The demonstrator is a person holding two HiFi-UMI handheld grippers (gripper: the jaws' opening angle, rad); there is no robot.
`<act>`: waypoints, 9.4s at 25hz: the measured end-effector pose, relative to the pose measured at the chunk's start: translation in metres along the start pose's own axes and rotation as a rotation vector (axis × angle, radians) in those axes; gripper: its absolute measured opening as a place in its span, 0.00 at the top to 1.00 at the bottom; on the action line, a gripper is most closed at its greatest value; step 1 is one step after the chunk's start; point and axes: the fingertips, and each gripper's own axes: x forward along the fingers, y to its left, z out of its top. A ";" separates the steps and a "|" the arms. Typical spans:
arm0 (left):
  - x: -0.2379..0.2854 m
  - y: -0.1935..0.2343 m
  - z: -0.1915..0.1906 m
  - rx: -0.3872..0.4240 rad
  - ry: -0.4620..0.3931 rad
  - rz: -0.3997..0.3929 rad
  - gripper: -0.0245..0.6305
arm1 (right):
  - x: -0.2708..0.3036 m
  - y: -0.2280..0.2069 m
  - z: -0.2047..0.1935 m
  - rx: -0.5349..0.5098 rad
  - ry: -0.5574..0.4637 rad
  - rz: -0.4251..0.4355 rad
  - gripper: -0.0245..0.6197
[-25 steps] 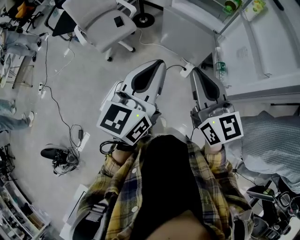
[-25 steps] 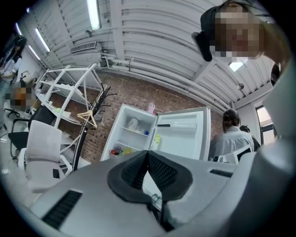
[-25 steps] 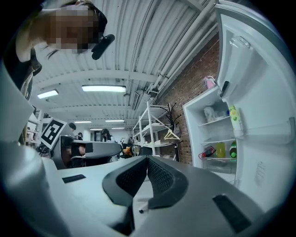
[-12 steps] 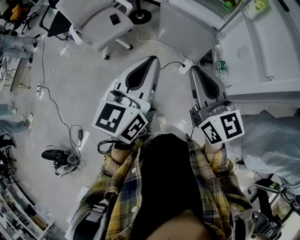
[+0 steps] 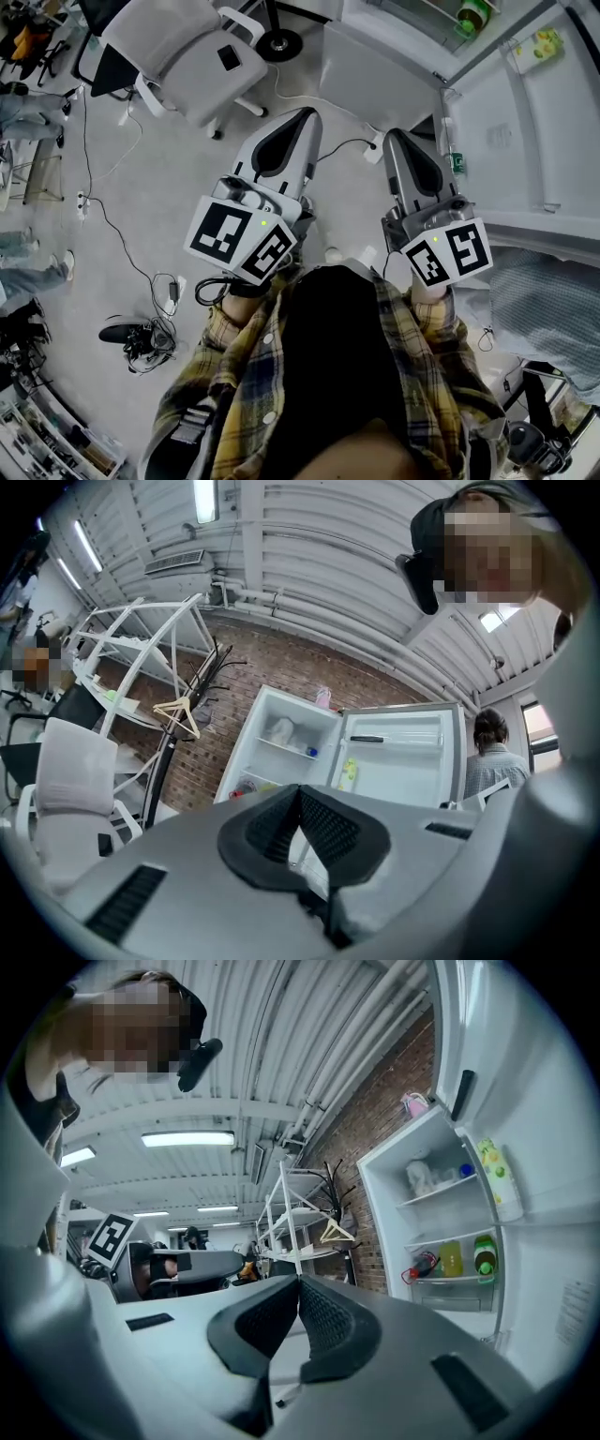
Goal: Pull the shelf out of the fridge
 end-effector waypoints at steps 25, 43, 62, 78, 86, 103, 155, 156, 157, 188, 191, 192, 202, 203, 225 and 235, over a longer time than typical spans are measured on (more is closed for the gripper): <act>0.168 0.091 -0.004 -0.041 0.110 -0.159 0.96 | 0.112 -0.136 -0.002 0.079 0.005 -0.219 0.93; 0.319 0.099 0.002 -0.025 0.069 -0.126 0.96 | 0.171 -0.275 0.023 0.115 -0.001 -0.153 0.93; 0.449 0.141 0.015 -0.023 0.115 -0.276 0.96 | 0.240 -0.370 0.042 0.136 -0.056 -0.302 0.93; 0.562 0.165 0.023 -0.023 0.206 -0.572 0.96 | 0.299 -0.458 0.072 0.133 -0.170 -0.591 0.93; 0.589 0.163 0.015 -0.046 0.247 -0.645 0.96 | 0.296 -0.475 0.069 0.156 -0.168 -0.687 0.93; 0.627 0.142 -0.003 -0.066 0.260 -0.577 0.96 | 0.284 -0.525 0.076 0.217 -0.160 -0.641 0.93; 0.686 0.165 -0.091 -0.434 0.458 -0.398 0.70 | 0.294 -0.612 0.016 0.773 -0.233 -0.549 0.77; 0.686 0.166 -0.092 -0.441 0.466 -0.393 0.70 | 0.295 -0.614 0.015 0.787 -0.238 -0.550 0.77; 0.687 0.166 -0.094 -0.451 0.475 -0.389 0.70 | 0.296 -0.615 0.015 0.798 -0.244 -0.549 0.77; 0.761 0.195 -0.093 -0.834 0.337 -0.153 0.86 | 0.302 -0.669 0.021 0.922 -0.375 -0.640 0.84; 0.761 0.194 -0.094 -0.854 0.324 -0.158 0.87 | 0.300 -0.670 0.021 0.949 -0.400 -0.631 0.85; 0.760 0.194 -0.094 -0.856 0.321 -0.158 0.88 | 0.300 -0.670 0.021 0.959 -0.408 -0.627 0.85; 0.755 0.195 -0.093 -0.881 0.317 -0.157 0.89 | 0.299 -0.664 0.019 1.025 -0.458 -0.611 0.88; 0.754 0.196 -0.092 -0.886 0.316 -0.159 0.89 | 0.299 -0.662 0.019 1.029 -0.461 -0.610 0.88; 0.708 0.190 -0.095 -0.958 0.304 -0.178 0.90 | 0.279 -0.621 0.009 1.032 -0.460 -0.599 0.88; 0.686 0.187 -0.096 -0.955 0.307 -0.194 0.90 | 0.272 -0.601 0.005 1.010 -0.441 -0.572 0.88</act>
